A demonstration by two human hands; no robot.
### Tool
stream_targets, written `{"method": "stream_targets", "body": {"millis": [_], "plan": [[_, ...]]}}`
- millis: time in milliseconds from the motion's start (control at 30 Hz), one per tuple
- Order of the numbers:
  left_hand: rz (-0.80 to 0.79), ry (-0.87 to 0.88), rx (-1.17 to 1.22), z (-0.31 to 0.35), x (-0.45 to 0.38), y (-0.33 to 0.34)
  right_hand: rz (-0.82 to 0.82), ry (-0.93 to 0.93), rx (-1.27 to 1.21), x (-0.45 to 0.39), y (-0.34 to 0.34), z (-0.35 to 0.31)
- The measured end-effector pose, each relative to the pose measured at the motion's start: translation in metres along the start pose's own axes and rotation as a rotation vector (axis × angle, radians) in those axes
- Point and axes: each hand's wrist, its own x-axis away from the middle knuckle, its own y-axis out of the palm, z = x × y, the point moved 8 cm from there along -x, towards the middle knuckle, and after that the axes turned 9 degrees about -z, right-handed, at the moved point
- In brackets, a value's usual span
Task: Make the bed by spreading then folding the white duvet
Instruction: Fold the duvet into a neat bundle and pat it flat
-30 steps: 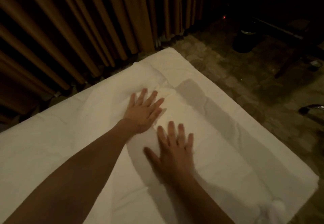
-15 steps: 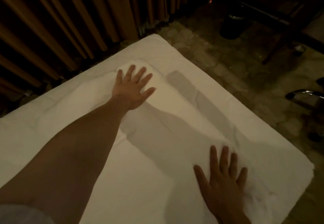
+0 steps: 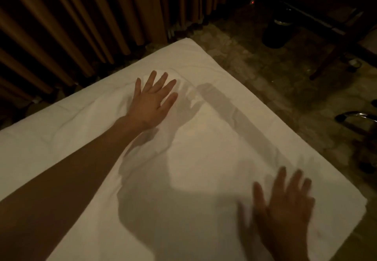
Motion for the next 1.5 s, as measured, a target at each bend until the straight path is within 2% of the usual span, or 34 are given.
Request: {"method": "stream_targets", "body": {"millis": [67,133,200,267,367,567,733,833,900,933,1000,1067,1133,1233,1367,1500], "plan": [[0.028,0.037,0.097,-0.004,0.044,-0.024,0.116,-0.325,-0.060,0.038,-0.008,-0.084],[-0.013,0.066,0.125,-0.010,0.088,-0.029,0.142,-0.586,-0.033,0.084,0.016,-0.158],[-0.096,0.077,0.077,-0.018,0.121,-0.014,0.088,-0.724,0.036,0.120,0.054,-0.206],[-0.195,0.078,-0.060,-0.028,0.143,0.020,0.032,-0.743,0.177,0.133,0.091,-0.219],[-0.187,0.085,-0.199,-0.048,0.148,0.057,0.013,-0.721,0.317,0.128,0.128,-0.186],[-0.094,0.028,-0.327,-0.079,0.117,0.056,0.016,-0.631,0.430,0.119,0.136,-0.118],[-0.055,-0.202,-0.268,-0.091,0.126,0.037,-0.009,-0.567,0.438,0.116,0.130,-0.079],[0.044,-0.190,-0.062,-0.071,0.161,0.016,0.076,-0.595,0.418,0.127,0.114,-0.069],[0.103,-0.098,0.003,-0.054,0.192,0.007,0.186,-0.693,0.352,0.152,0.100,-0.091],[0.080,-0.058,0.004,-0.047,0.206,0.011,0.209,-0.794,0.337,0.172,0.101,-0.110],[-0.050,-0.010,-0.038,-0.036,0.220,0.034,0.165,-1.036,0.363,0.216,0.120,-0.147],[-0.161,0.010,-0.101,-0.026,0.225,0.066,0.033,-1.215,0.443,0.239,0.154,-0.158],[-0.159,0.026,-0.071,-0.023,0.226,0.083,-0.080,-1.332,0.656,0.236,0.188,-0.140],[-0.093,0.041,-0.126,-0.036,0.217,0.092,-0.065,-1.442,0.866,0.215,0.203,-0.092],[-0.028,-0.106,-0.173,-0.064,0.199,0.089,0.019,-1.533,0.837,0.210,0.185,-0.049],[0.094,-0.344,0.024,-0.067,0.224,0.060,-0.036,-1.525,0.927,0.208,0.180,-0.031]]}}
